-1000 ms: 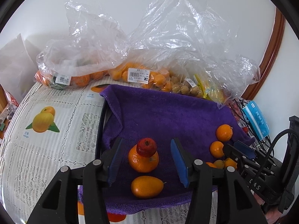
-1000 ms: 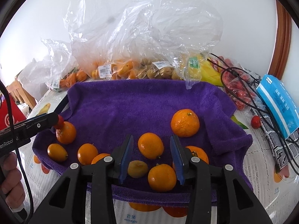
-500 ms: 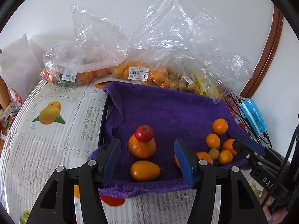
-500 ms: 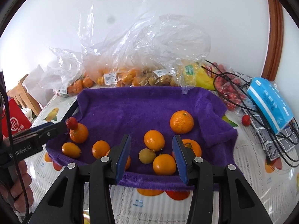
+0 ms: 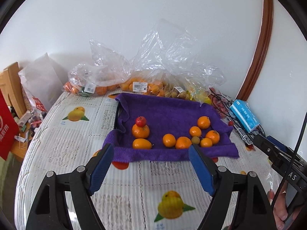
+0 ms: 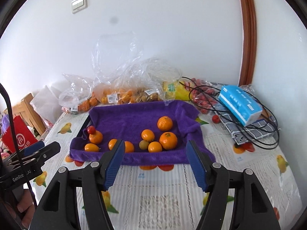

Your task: Organize fruits

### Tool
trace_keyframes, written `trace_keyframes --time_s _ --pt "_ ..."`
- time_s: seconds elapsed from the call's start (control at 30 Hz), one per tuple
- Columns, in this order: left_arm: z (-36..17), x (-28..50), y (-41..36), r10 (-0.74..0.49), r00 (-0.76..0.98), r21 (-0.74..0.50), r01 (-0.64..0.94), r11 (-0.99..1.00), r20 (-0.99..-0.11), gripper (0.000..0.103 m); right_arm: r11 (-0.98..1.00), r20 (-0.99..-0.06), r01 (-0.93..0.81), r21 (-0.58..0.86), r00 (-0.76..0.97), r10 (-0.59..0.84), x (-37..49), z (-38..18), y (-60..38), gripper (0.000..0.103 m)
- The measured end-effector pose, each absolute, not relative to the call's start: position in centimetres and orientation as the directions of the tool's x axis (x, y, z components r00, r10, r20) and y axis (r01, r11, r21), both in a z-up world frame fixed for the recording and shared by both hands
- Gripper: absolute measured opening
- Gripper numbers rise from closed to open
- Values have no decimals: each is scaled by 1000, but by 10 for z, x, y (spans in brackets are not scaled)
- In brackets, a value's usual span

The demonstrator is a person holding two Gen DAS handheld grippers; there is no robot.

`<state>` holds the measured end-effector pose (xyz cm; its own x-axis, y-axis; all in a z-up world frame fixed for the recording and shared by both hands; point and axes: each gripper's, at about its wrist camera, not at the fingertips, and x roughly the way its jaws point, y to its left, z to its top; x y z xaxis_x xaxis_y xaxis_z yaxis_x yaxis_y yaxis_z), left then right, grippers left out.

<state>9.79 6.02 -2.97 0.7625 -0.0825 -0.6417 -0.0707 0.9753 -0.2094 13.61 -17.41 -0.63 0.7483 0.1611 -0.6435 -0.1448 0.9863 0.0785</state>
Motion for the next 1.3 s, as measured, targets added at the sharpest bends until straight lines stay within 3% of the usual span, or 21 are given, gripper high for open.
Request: trace_keyframes --time_s 0.17,0.3,0.6,1.3 --pt "-18 72 56 -67 773 -209 -87 974 -631 82 992 -650 -119 44 750 119 109 6 -178 70" --pt "-12 58 48 -75 777 -204 -70 977 -625 83 991 -632 -123 60 763 133 91 9 -186 86" --pt "-7 48 36 -71 784 -184 -56 981 -617 85 993 -630 -101 59 768 116 76 7 -196 95" --pt "-5 45 35 -58 784 -173 -64 983 -618 85 993 -624 -105 61 772 120 69 9 -198 96"
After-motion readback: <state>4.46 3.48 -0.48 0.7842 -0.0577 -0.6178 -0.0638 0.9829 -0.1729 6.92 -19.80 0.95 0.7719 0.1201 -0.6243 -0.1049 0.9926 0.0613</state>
